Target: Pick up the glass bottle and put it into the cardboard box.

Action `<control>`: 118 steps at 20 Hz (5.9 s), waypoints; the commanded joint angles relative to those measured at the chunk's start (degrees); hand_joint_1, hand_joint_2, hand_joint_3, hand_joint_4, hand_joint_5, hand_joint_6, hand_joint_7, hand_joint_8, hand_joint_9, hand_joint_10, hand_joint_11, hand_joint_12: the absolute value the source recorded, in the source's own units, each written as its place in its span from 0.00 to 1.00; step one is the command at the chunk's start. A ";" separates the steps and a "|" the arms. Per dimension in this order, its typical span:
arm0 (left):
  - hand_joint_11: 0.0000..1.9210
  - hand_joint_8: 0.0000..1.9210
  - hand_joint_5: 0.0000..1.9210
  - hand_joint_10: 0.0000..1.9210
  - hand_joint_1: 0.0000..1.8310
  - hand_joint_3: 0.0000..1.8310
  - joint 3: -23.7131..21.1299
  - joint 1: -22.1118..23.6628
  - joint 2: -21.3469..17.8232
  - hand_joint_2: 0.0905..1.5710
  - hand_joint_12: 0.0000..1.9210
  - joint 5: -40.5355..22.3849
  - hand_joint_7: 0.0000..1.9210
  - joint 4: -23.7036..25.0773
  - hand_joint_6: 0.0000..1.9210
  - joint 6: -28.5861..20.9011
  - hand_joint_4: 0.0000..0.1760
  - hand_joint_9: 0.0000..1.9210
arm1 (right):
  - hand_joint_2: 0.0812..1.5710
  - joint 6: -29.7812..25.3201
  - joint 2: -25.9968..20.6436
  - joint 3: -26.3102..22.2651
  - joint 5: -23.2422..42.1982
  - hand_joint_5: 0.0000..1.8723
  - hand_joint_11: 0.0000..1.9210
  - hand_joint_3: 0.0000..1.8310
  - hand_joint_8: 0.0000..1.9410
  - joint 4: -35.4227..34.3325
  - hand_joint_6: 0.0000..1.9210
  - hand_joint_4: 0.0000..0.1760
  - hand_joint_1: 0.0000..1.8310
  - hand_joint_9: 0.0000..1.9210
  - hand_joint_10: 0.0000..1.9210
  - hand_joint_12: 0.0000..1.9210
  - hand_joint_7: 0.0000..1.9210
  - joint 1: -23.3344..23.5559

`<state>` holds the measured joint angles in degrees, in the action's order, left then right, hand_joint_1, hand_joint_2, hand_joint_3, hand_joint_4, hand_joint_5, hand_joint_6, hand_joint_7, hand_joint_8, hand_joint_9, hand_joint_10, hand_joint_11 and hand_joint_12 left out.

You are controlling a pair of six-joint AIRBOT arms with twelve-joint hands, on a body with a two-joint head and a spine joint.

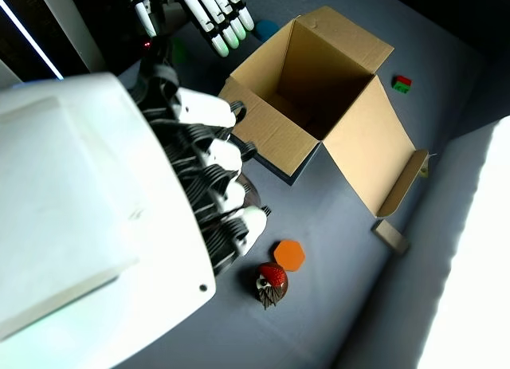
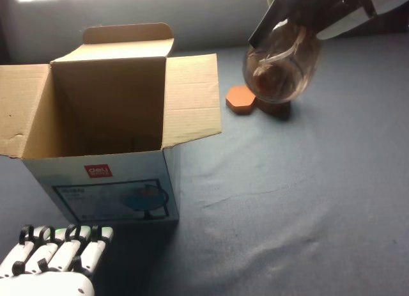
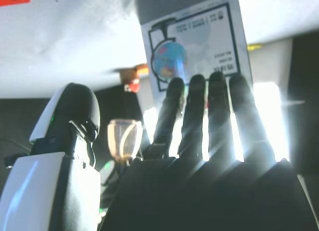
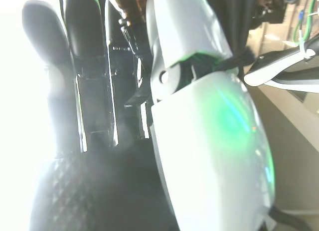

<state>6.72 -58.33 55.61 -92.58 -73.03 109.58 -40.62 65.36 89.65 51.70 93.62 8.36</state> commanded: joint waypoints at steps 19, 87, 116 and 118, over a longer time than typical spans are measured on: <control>0.00 0.00 0.03 0.00 0.00 0.00 0.49 -0.55 0.79 0.78 0.00 -3.42 0.02 4.20 0.00 -1.45 0.00 0.01 | 0.67 1.90 5.54 2.34 3.79 0.48 0.47 0.00 0.40 -11.65 0.54 0.00 0.76 0.54 0.57 0.70 0.56 2.58; 0.00 0.00 0.02 0.00 0.00 0.00 0.99 -1.99 1.42 0.75 0.00 -2.75 0.00 3.67 0.00 -3.37 0.00 0.00 | 0.69 16.40 33.33 16.16 -4.14 0.45 0.43 0.00 0.48 -16.96 0.59 0.00 0.75 0.52 0.61 0.75 0.52 -8.49; 0.00 0.00 0.02 0.00 0.00 0.00 0.38 -2.12 1.00 0.75 0.00 -3.40 0.00 2.33 0.00 -3.78 0.00 0.00 | 0.62 16.63 33.82 14.43 -8.54 0.18 0.01 0.00 0.01 -15.95 0.13 0.00 0.60 0.20 0.20 0.70 0.26 -10.29; 0.00 0.00 0.02 0.00 0.00 0.00 -0.49 -0.90 0.51 0.75 0.00 -5.92 0.00 -0.19 0.00 -0.87 0.00 0.00 | 0.61 15.71 33.75 14.41 -7.90 0.17 0.00 0.00 0.00 -15.90 0.11 0.00 0.60 0.19 0.18 0.67 0.25 -9.94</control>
<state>6.07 -59.44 56.34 -93.34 -76.90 108.55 -25.19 99.37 104.25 41.69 82.26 -2.68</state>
